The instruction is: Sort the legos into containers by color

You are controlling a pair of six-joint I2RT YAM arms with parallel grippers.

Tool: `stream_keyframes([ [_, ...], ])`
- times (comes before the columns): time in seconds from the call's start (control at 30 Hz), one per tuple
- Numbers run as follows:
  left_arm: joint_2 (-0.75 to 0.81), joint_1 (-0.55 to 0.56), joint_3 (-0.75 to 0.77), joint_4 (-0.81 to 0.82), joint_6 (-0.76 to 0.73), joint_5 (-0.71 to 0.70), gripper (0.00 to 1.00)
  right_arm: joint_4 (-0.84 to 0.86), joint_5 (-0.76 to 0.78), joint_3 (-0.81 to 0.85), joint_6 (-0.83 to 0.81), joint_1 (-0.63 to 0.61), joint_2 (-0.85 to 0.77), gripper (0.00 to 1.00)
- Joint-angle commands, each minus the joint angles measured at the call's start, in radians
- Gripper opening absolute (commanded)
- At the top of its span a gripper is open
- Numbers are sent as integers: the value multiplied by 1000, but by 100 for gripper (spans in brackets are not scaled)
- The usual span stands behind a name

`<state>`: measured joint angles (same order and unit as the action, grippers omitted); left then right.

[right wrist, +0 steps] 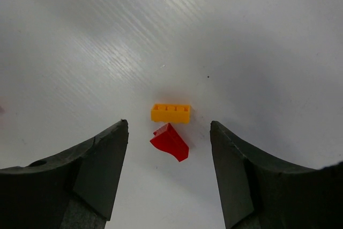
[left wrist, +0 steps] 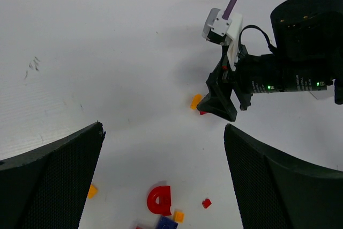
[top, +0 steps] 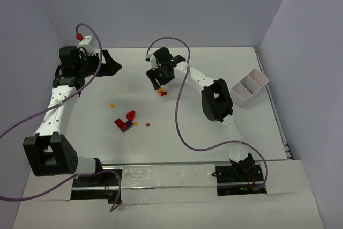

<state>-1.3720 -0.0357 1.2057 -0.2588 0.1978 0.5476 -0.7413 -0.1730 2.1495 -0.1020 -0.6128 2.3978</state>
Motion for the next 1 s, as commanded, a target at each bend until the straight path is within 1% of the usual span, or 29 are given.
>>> stream_keyframes([
  [0.0, -1, -6, 14, 1, -13, 15, 99, 17, 12, 58, -8, -5, 52, 67],
  [0.1, -8, -6, 18, -2, -16, 15, 99, 13, 8, 66, -10, -5, 65, 65],
  [0.33, -16, -6, 21, -2, -15, 20, 99, 7, 7, 51, -13, -5, 73, 64],
  [0.43, -21, -6, 23, -3, -14, 21, 99, 11, 15, 43, -18, -7, 73, 61],
  [0.5, -22, -6, 22, -2, -15, 18, 99, 16, 18, 36, -21, -7, 69, 55],
  [0.63, -24, -6, 29, -9, -23, 12, 99, 17, 13, 25, -26, -12, 60, 38],
  [0.67, -25, -6, 32, -13, -26, 11, 99, 17, 10, 19, -27, -13, 56, 36],
  [0.73, -27, -6, 33, -16, -28, 12, 99, 19, 7, 5, -27, -17, 29, 26],
  [0.8, -25, -6, 32, -15, -35, 12, 99, 16, -3, -9, -23, -20, 5, 19],
  [0.87, -25, -7, 31, -22, -52, 16, 99, 5, -16, -11, -14, -18, -37, 10],
  [0.9, -24, -7, 30, -23, -63, 21, 99, 0, -19, -15, -13, -18, -62, 9],
  [0.97, -23, -6, 25, -39, -102, 49, 99, -5, -28, -28, -8, -8, -146, 3],
])
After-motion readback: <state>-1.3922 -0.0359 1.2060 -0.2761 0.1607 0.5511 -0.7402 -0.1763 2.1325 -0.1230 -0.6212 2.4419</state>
